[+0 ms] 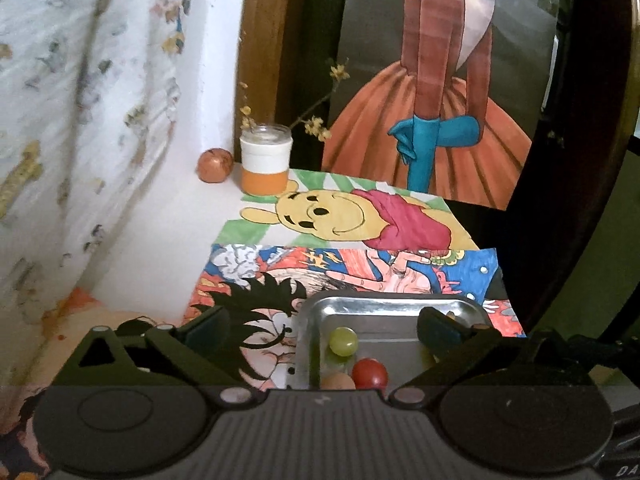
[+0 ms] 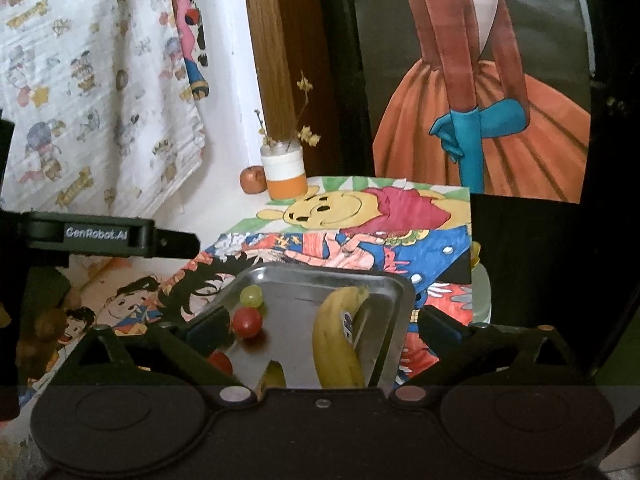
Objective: Organize fruits
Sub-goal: 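Lift both open tools away from the metal tray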
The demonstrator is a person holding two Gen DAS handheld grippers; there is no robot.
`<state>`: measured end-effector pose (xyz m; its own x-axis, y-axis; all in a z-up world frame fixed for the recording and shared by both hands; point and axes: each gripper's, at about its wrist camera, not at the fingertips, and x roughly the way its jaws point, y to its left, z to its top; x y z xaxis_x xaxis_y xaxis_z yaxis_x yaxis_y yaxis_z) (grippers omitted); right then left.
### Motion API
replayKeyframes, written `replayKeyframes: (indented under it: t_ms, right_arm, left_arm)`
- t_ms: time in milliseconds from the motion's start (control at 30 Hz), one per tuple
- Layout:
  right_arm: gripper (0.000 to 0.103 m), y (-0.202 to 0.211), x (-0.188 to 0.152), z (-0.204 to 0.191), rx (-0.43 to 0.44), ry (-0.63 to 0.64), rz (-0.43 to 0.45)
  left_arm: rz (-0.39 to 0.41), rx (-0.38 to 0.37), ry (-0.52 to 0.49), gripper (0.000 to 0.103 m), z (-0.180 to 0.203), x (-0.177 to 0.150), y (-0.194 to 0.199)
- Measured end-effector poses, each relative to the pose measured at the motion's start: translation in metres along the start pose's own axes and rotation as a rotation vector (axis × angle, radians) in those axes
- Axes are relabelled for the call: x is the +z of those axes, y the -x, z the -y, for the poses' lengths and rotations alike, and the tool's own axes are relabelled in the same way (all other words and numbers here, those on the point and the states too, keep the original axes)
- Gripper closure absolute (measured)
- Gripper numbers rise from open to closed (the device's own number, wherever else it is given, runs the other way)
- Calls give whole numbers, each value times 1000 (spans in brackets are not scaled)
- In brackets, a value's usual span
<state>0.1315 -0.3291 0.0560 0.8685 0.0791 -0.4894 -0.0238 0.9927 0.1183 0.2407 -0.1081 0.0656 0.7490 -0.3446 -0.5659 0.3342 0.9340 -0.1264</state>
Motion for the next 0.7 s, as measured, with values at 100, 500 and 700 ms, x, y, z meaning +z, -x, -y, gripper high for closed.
replayKeyframes:
  t_ms: [100, 500, 700]
  right_arm:
    - [1, 10, 0, 0, -11, -11, 14]
    - [1, 51, -7, -6, -32, -24, 61]
    - [1, 70, -14, -13, -34, -8, 82]
  left_arm:
    - [14, 11, 6, 0, 0, -3, 13]
    - [64, 50, 30, 0, -5, -20, 62]
    - [87, 75, 36, 0, -5, -33, 85]
